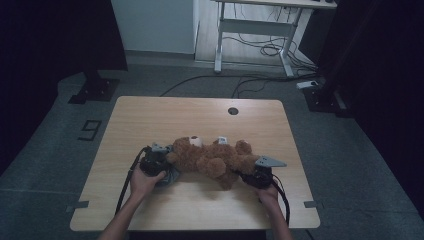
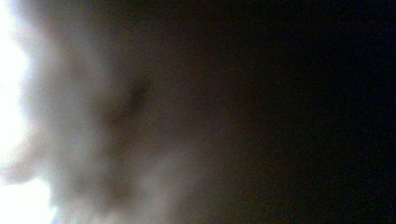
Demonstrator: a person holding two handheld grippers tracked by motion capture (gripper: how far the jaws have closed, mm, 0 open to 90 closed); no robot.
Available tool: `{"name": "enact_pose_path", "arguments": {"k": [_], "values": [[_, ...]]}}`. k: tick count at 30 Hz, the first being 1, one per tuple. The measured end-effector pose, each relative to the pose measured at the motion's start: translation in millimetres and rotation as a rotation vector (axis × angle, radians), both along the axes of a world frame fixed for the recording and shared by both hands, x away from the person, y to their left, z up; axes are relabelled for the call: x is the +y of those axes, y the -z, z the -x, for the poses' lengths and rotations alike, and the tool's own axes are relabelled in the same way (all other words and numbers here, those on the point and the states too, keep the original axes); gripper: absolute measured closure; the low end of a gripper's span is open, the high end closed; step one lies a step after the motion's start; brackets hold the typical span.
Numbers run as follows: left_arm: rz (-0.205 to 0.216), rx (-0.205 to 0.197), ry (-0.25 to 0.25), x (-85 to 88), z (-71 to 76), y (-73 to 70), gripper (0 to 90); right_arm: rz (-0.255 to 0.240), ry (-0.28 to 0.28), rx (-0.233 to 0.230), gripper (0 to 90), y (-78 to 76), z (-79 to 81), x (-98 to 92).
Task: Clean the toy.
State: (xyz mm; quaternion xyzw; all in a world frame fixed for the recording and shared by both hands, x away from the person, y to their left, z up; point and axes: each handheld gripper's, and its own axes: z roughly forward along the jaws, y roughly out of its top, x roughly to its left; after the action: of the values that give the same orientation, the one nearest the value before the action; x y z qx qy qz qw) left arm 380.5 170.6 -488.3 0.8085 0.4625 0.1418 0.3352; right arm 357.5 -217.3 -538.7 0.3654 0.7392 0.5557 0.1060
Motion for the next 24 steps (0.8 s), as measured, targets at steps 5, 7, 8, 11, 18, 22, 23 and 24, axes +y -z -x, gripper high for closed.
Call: {"name": "enact_pose_path", "arguments": {"k": [5,7,8,11,18,22,23,24], "values": [[0.013,-0.106,0.018,-9.4,-0.8,-48.8,79.0,-0.008,0.019,0.006,72.4,0.8,-0.8,-3.7],[0.018,-0.145,0.035,-16.7,0.2,-63.5,78.9,-0.014,0.025,0.011,72.3,1.3,-1.3,-6.3],[0.025,-0.153,0.041,-19.1,0.7,-67.1,78.9,-0.016,0.024,0.012,72.4,1.4,-1.5,-6.6],[0.049,-0.163,0.069,-28.7,0.8,-77.3,78.9,-0.011,0.006,0.001,72.4,1.1,-0.5,-3.1],[-0.053,-0.125,0.075,-59.5,-15.6,-54.1,78.6,-0.005,-0.002,-0.012,72.5,0.8,1.0,3.2],[-0.005,-0.079,0.049,-50.2,-24.1,-42.5,78.5,0.007,-0.005,-0.019,72.5,-0.2,2.1,5.7],[-0.04,-0.088,0.042,-48.6,-23.1,-43.7,78.5,0.007,-0.008,-0.016,72.6,-0.1,1.8,5.7],[-0.076,-0.098,0.034,-47.6,-22.5,-44.6,78.5,0.003,-0.008,-0.015,72.6,0.3,1.3,5.7]]}}
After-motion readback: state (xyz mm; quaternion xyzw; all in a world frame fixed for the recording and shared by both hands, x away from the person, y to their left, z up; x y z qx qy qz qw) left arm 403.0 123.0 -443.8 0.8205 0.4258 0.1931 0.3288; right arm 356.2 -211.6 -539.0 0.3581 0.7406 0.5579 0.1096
